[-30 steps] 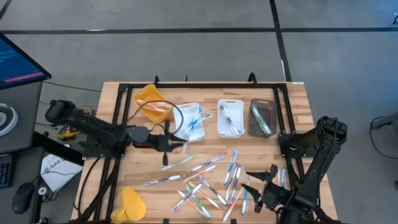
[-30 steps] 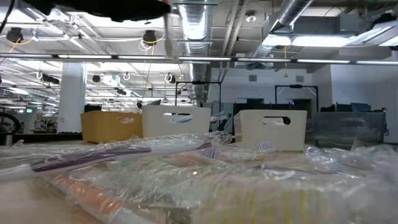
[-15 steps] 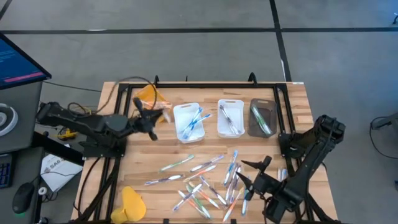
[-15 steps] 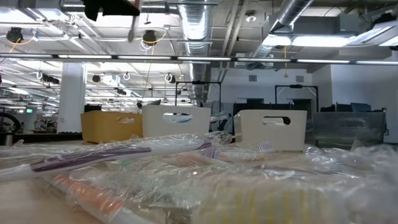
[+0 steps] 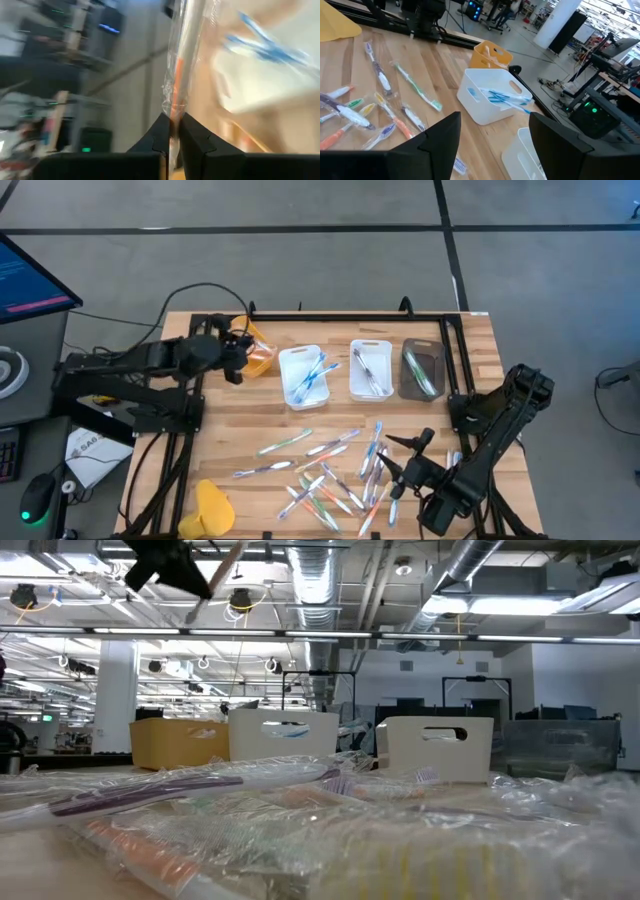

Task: Pick & Place Toothbrushes
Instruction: Put the orange toothbrush into the orange bin

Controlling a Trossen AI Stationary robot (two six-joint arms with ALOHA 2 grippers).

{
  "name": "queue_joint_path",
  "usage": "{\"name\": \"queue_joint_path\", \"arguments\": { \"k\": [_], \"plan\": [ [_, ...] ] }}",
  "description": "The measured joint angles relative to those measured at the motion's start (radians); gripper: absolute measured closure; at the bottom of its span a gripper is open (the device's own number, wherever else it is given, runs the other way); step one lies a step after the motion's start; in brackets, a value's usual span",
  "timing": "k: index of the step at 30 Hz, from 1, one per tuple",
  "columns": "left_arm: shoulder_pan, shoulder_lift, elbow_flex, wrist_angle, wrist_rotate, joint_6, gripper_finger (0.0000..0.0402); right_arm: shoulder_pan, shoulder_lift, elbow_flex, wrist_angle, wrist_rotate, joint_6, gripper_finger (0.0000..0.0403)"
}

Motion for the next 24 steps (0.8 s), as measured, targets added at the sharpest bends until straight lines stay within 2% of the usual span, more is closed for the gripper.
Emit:
{"name": "queue_joint_path", "arguments": {
  "k": [6,8,13,19,24],
  "plan": [
    [0.138,0.070,-0.009,-0.087,0.359,0.072,0.0387,-0.004,0.000,0.000,0.000,0.000,-0.002,0.0173],
    [0.180,0.100,-0.011,-0.087,0.431,0.112,0.0386,-0.005,0.000,0.000,0.000,0.000,-0.002,0.0173],
    [0.314,0.158,-0.013,-0.087,0.453,0.137,0.0384,-0.005,0.000,0.000,0.003,0.000,-0.001,0.0173],
    [0.469,0.201,-0.013,-0.086,0.587,0.158,0.0383,-0.005,0.000,0.000,0.004,-0.004,0.000,0.0173],
    [0.543,0.234,-0.032,-0.101,0.596,0.163,0.0383,-0.005,0.000,0.000,0.004,-0.011,0.001,0.0173]
  ]
}}
